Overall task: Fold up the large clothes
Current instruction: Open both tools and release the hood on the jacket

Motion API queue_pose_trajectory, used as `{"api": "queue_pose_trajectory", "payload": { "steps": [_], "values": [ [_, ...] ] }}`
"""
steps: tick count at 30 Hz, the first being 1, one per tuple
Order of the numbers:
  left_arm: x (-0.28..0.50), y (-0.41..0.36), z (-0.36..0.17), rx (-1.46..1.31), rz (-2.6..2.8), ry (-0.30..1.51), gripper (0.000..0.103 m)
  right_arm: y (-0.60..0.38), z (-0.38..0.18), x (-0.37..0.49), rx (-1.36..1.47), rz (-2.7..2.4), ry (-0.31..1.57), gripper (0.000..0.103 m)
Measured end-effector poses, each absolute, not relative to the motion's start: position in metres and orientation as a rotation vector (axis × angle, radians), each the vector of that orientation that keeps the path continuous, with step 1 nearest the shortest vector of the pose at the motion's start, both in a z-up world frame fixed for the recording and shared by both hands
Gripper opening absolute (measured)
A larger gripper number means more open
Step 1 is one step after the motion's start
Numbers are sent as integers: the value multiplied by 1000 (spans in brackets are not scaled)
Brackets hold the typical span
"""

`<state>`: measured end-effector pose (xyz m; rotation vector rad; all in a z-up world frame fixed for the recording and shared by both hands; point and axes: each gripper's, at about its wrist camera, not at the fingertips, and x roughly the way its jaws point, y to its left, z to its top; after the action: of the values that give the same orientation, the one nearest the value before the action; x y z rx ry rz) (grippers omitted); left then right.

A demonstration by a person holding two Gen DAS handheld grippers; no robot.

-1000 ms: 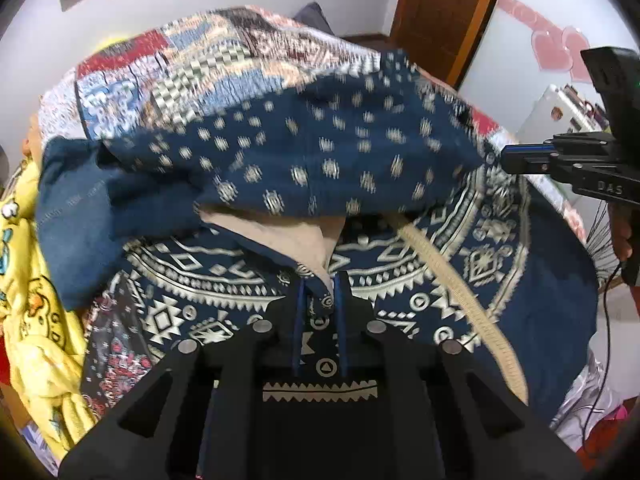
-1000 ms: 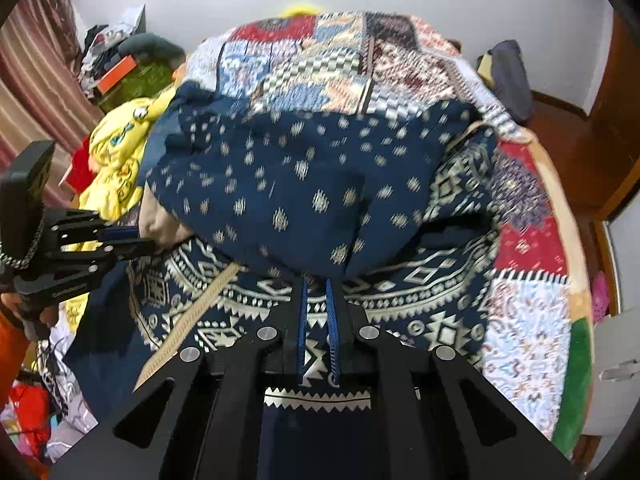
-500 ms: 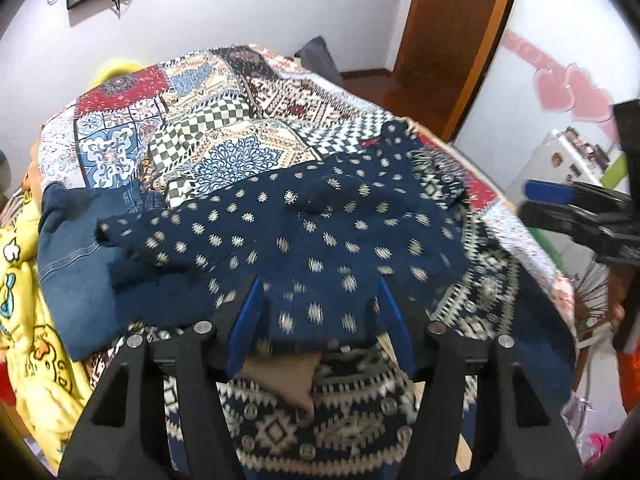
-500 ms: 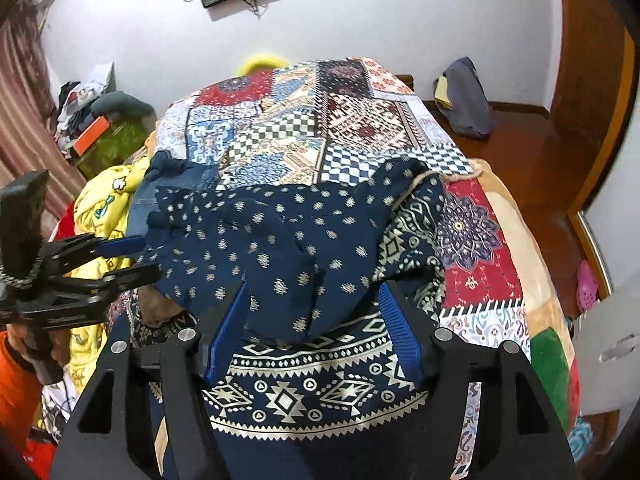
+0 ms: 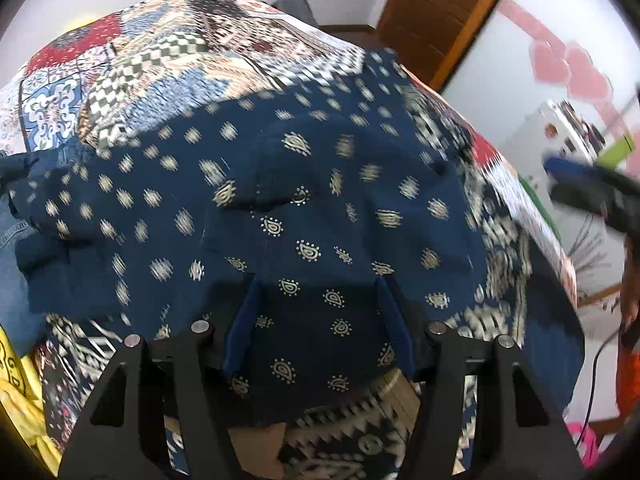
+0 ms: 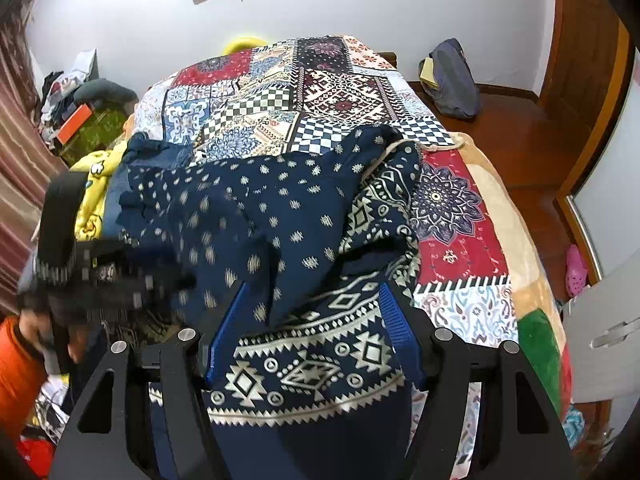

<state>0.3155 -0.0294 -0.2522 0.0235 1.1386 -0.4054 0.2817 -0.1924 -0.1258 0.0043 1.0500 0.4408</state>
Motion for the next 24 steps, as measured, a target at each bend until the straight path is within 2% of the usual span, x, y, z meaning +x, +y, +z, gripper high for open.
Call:
{"api": "queue_pose_trajectory", "payload": {
  "steps": [6, 14, 18, 24],
  "values": [
    [278, -34, -245, 30, -434, 1103, 58, -161, -137, 283, -37, 492, 1076, 63],
    [242, -36, -240, 173, -359, 1023, 58, -120, -199, 275, -264, 487, 1217, 63],
    [227, -32, -235, 224, -310, 987, 58, -130, -189, 270, -241, 498, 1206, 63],
    [226, 8, -208, 118, -224, 950, 59, -154, -157, 266, -216, 481, 1146, 63]
  ]
}}
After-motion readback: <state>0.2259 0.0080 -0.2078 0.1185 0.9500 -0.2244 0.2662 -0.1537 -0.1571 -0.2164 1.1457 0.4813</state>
